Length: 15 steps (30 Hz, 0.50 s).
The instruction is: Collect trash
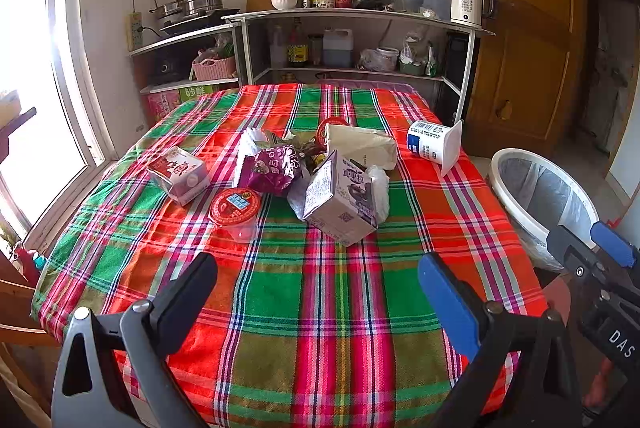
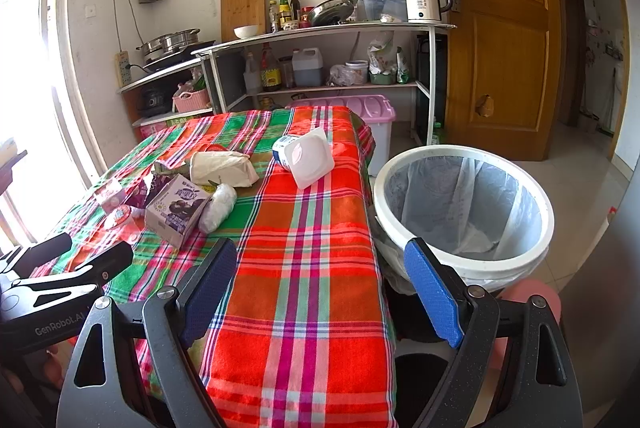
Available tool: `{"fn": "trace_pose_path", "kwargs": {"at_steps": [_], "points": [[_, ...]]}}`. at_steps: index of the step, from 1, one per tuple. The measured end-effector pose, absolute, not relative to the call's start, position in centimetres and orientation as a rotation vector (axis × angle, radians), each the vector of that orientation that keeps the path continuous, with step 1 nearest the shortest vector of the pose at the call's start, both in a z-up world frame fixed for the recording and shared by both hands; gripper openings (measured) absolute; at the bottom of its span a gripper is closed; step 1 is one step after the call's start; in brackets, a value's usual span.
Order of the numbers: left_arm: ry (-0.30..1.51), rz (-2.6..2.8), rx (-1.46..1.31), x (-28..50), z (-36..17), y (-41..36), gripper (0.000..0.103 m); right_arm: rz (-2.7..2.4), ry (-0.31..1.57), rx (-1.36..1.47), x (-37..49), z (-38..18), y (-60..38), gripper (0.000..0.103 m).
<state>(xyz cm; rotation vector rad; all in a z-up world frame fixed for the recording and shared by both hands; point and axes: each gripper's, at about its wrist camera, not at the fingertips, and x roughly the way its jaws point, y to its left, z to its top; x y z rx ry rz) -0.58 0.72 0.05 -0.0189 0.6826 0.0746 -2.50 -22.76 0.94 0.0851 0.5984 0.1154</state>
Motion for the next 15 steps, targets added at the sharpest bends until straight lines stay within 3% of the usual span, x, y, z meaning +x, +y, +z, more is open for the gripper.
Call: {"fn": "trace_pose_path", "kwargs": {"at_steps": [15], "points": [[0.710, 0.078, -0.126, 0.7, -0.6, 7.0, 0.102, 0.277, 0.624, 0.080, 1.3, 0.0, -19.8, 0.086]]}}
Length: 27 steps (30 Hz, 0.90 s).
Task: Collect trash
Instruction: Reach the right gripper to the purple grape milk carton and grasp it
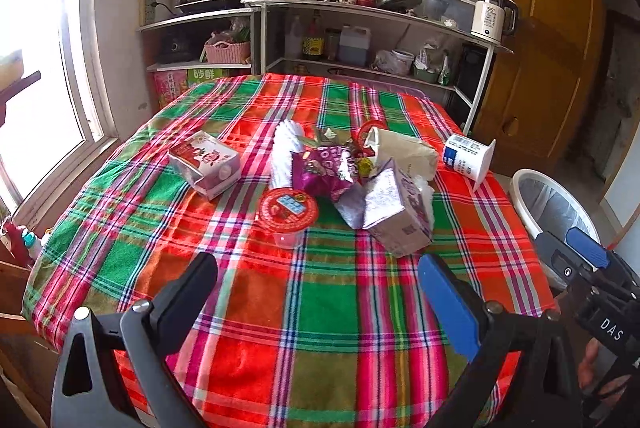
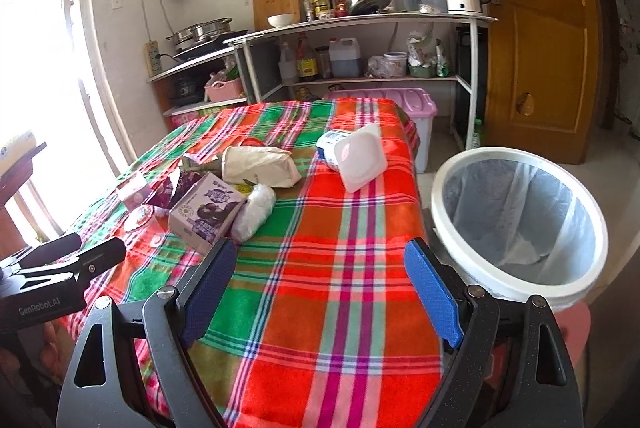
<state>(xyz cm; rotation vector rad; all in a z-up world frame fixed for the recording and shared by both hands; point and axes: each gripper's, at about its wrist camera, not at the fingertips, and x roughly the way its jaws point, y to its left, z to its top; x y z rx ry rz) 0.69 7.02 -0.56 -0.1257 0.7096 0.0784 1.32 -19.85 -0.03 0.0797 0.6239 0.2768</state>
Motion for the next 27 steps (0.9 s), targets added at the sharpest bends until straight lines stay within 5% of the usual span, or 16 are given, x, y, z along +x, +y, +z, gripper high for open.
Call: {"fn": "trace_pose_path", "kwargs": {"at_steps": [27], "points": [[0.807, 0.079, -0.179, 4.9, -3.4, 12.6, 0.097, 0.609, 0.953, 0.330, 11.8, -3.7, -10.6, 0.081]]}}
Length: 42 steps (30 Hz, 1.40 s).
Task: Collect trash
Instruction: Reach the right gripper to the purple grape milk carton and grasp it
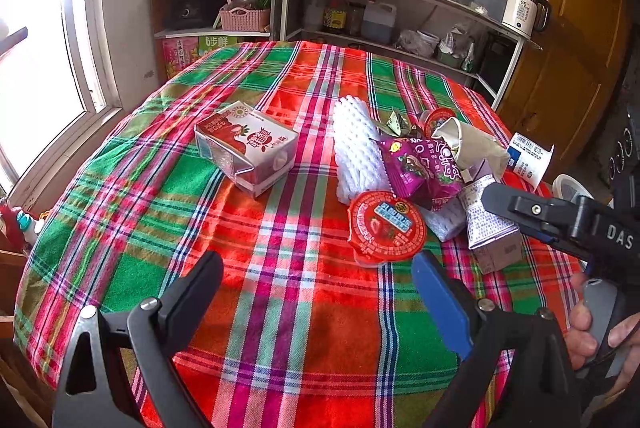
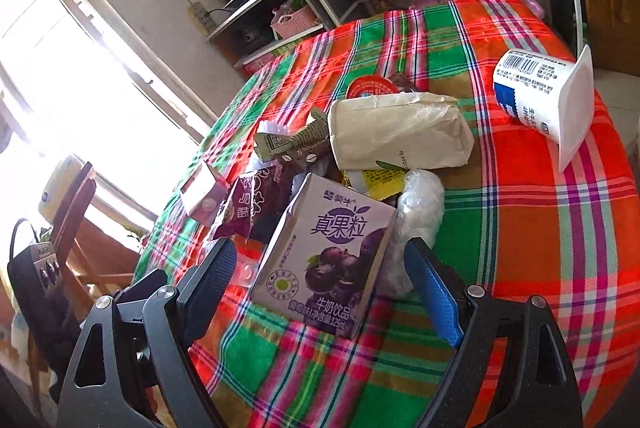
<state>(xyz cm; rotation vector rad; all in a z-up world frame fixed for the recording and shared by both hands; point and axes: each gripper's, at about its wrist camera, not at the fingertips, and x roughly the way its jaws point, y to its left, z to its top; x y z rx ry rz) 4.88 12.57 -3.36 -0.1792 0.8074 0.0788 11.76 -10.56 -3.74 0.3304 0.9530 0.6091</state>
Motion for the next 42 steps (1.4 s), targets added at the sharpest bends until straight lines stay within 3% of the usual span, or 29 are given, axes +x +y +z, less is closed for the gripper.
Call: {"fn": "trace_pose_path", "kwargs": {"at_steps": [2, 12, 15, 27, 42], "points": [[0.809, 0.062, -0.182, 5.0, -3.5, 12.6, 0.097, 0.589, 0.953, 0.330, 12.0, -3.6, -10.8, 0.060], [0.826, 0.004, -0.170, 6.6, -3.8, 11.3, 0.096, 0.617, 0.960, 0.369, 12.0, -3.5, -12.0, 0.059], [0.814, 0.000, -0.180, 7.0, -3.6, 11.2, 0.091, 0.615, 0.937, 0.371, 11.6, -2.9, -12.8, 0.059], [0.797, -0.027, -0.186, 7.3, -2.8, 10.6, 0.050, 0.575, 0.892, 0.365, 10.6, -1.7, -14.9, 0.059], [0.738, -0.089, -0.142, 4.9, 0.3, 8.3, 0.047, 0.530, 0.814, 0.340, 8.3, 0.1, -17.8, 0.059]]}}
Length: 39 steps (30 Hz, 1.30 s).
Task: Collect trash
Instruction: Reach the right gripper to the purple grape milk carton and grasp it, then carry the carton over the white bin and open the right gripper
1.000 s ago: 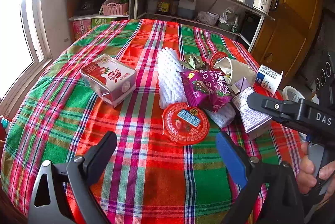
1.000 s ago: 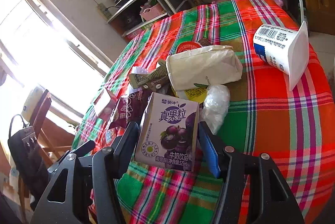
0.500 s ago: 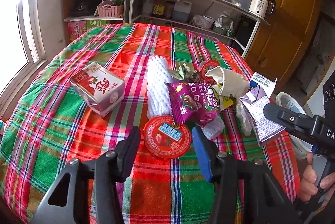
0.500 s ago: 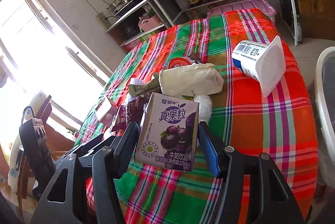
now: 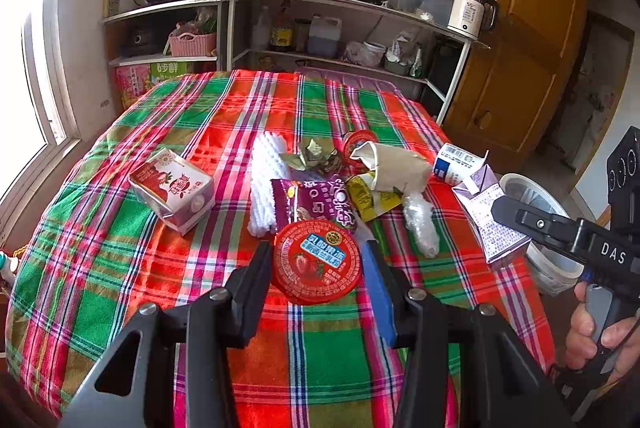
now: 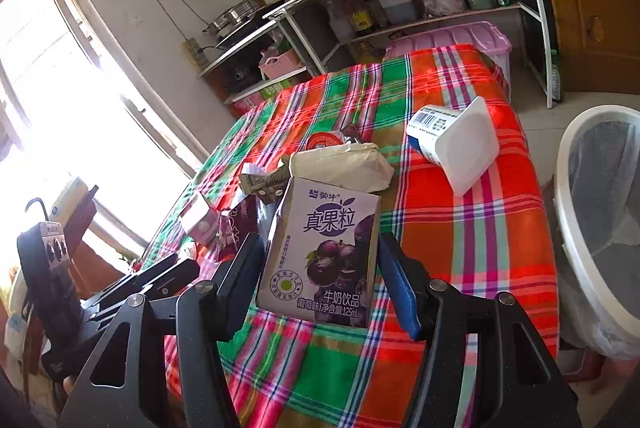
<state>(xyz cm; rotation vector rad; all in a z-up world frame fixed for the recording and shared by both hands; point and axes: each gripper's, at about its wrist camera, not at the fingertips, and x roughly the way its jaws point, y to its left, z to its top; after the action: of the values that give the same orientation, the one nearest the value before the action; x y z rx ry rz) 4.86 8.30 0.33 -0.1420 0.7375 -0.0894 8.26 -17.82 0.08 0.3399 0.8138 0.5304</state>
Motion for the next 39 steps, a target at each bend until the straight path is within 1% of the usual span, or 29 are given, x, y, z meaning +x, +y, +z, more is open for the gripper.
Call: {"fn": "trace_pose_path", "kwargs": {"at_steps": [10, 21, 33, 39], "points": [[0.698, -0.225, -0.115, 5.6, 3.0, 3.5, 0.047, 0.426, 0.736, 0.336, 6.9, 2.2, -22.5, 0.059], [0.695, -0.423, -0.072, 8.9, 4.6, -5.6, 0.047, 0.249, 0.684, 0.368, 6.6, 3.4, -30.9, 0.059], [0.737, -0.611, 0.012, 11.5, 3.4, -17.1, 0.047, 0.061, 0.728, 0.365, 8.4, 1.5, -39.5, 0.059], [0.813, -0.635, 0.031, 13.2, 1.3, -20.7, 0.047, 0.003, 0.788, 0.324, 10.1, -0.6, -41.9, 0.059]]}}
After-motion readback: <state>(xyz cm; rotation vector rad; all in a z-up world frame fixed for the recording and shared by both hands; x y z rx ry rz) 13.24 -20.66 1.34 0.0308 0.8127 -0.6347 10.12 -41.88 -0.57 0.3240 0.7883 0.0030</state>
